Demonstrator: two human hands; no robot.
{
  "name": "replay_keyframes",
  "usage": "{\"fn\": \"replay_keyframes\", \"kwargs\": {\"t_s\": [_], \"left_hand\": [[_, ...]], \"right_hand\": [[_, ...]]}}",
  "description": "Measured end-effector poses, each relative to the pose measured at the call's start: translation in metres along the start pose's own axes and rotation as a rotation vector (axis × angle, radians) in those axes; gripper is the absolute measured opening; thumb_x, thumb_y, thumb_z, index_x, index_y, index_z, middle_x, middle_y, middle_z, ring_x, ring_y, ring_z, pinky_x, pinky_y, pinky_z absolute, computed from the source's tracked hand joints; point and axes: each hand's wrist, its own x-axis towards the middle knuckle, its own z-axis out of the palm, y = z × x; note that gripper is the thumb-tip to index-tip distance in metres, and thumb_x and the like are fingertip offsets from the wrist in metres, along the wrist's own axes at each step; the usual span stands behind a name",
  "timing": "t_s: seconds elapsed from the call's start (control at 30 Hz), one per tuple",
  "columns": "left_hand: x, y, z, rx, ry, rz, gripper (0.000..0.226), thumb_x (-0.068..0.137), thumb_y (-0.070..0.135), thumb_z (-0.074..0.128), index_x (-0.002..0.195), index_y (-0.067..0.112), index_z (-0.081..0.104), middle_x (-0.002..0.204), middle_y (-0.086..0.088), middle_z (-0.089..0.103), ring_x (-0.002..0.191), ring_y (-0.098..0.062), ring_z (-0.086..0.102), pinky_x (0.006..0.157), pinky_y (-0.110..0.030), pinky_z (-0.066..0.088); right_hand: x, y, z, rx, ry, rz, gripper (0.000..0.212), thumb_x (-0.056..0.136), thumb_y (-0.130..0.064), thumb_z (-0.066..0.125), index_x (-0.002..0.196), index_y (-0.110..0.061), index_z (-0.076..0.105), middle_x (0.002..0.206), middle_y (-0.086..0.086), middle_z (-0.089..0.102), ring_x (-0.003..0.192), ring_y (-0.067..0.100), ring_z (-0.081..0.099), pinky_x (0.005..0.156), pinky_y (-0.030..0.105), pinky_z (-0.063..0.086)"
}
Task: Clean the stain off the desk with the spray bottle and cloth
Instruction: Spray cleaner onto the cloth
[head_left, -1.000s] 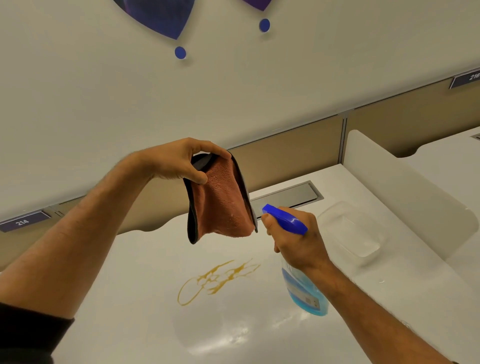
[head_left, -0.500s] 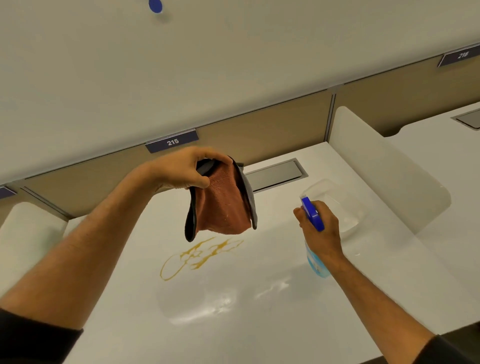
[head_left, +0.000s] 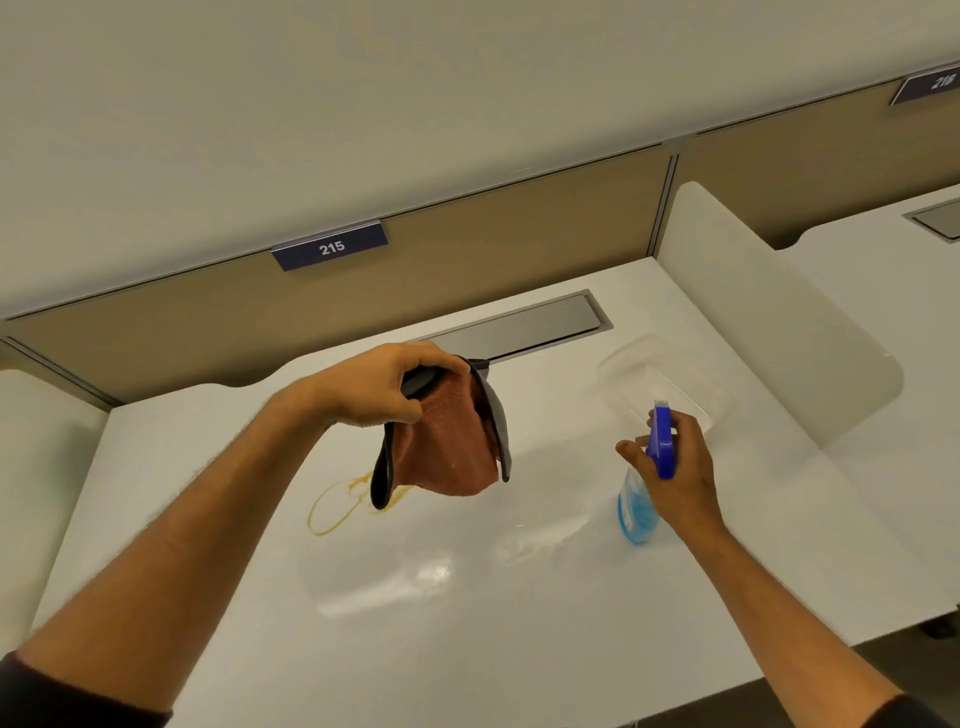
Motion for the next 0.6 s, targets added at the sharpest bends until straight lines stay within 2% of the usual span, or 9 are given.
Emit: {"fn": "replay_keyframes", "kwargs": {"t_s": [0.13,0.2,0.27,0.33,0.37,0.4,0.47,0.53,0.6], "left_hand": [[-0.007,-0.009,-0.001,0.038,-0.002,0.013,0.073,0.07,0.012,0.057,0.137,0.039,0.058,0.131,0.01,0.058,0.118,-0.018,0.056,0.096,-0.041,0.055],[-0.009,-0.013,-0.003,0.059,0.002,0.025,0.072,0.073,0.007,0.059,0.138,0.039,0.058,0.13,0.009,0.058,0.116,-0.018,0.055,0.095,-0.043,0.055],[-0.012,-0.017,-0.005,0.068,0.016,0.038,0.072,0.077,0.001,0.06,0.138,0.038,0.058,0.129,0.009,0.058,0.116,-0.019,0.055,0.094,-0.042,0.055],[-0.016,-0.022,-0.007,0.076,0.029,0.05,0.072,0.078,-0.001,0.059,0.138,0.038,0.059,0.128,0.011,0.058,0.115,-0.018,0.055,0.093,-0.039,0.055],[-0.018,-0.025,-0.008,0.08,0.032,0.055,0.071,0.078,-0.002,0.058,0.138,0.037,0.059,0.128,0.012,0.058,0.114,-0.017,0.055,0.09,-0.035,0.054],[-0.019,-0.028,-0.009,0.082,0.032,0.06,0.071,0.078,-0.002,0.058,0.138,0.037,0.059,0.127,0.012,0.058,0.114,-0.017,0.055,0.088,-0.031,0.053],[-0.021,-0.033,-0.009,0.08,0.019,0.07,0.07,0.08,-0.004,0.057,0.138,0.036,0.06,0.126,0.013,0.058,0.113,-0.018,0.055,0.084,-0.026,0.049],[-0.022,-0.035,-0.008,0.077,0.002,0.082,0.071,0.08,-0.005,0.056,0.137,0.035,0.061,0.127,0.013,0.058,0.113,-0.018,0.056,0.085,-0.028,0.051],[-0.022,-0.037,-0.005,0.085,-0.008,0.098,0.071,0.078,-0.004,0.056,0.136,0.037,0.061,0.127,0.014,0.059,0.112,-0.019,0.057,0.089,-0.033,0.054]], "right_hand": [[-0.011,0.001,-0.005,-0.043,-0.039,0.032,0.094,0.064,-0.043,0.081,0.142,-0.036,0.03,0.143,-0.006,0.043,0.122,0.013,0.047,0.077,0.016,0.05],[-0.019,-0.003,-0.009,-0.036,-0.046,0.024,0.105,0.06,-0.041,0.083,0.146,-0.041,0.022,0.147,-0.015,0.035,0.129,0.014,0.041,0.083,0.025,0.053],[-0.028,-0.01,-0.014,-0.036,-0.05,0.006,0.112,0.058,-0.039,0.086,0.148,-0.041,0.019,0.152,-0.014,0.03,0.137,0.016,0.035,0.096,0.043,0.052],[-0.035,-0.022,-0.017,-0.179,0.037,-0.089,0.116,0.062,-0.046,0.088,0.152,-0.03,0.016,0.159,-0.003,0.023,0.147,0.018,0.02,0.11,0.059,0.036],[-0.036,-0.031,-0.017,-0.278,0.117,-0.182,0.114,0.067,-0.052,0.083,0.153,-0.023,0.014,0.161,0.002,0.02,0.15,0.02,0.011,0.115,0.061,0.025],[-0.036,-0.043,-0.015,-0.339,0.197,-0.276,0.109,0.07,-0.055,0.075,0.153,-0.017,0.015,0.161,0.007,0.019,0.151,0.021,0.005,0.117,0.062,0.017],[-0.032,-0.077,0.0,-0.316,0.248,-0.395,0.097,0.074,-0.052,0.068,0.15,-0.011,0.025,0.159,0.009,0.026,0.151,0.023,0.005,0.116,0.061,0.018],[-0.025,-0.112,0.03,-0.244,0.125,-0.432,0.083,0.078,-0.046,0.072,0.145,-0.011,0.036,0.154,0.007,0.035,0.15,0.022,0.013,0.116,0.056,0.027],[-0.019,-0.138,0.065,-0.236,-0.109,-0.363,0.078,0.08,-0.044,0.075,0.145,-0.022,0.037,0.154,0.001,0.037,0.147,0.016,0.022,0.115,0.046,0.033]]}}
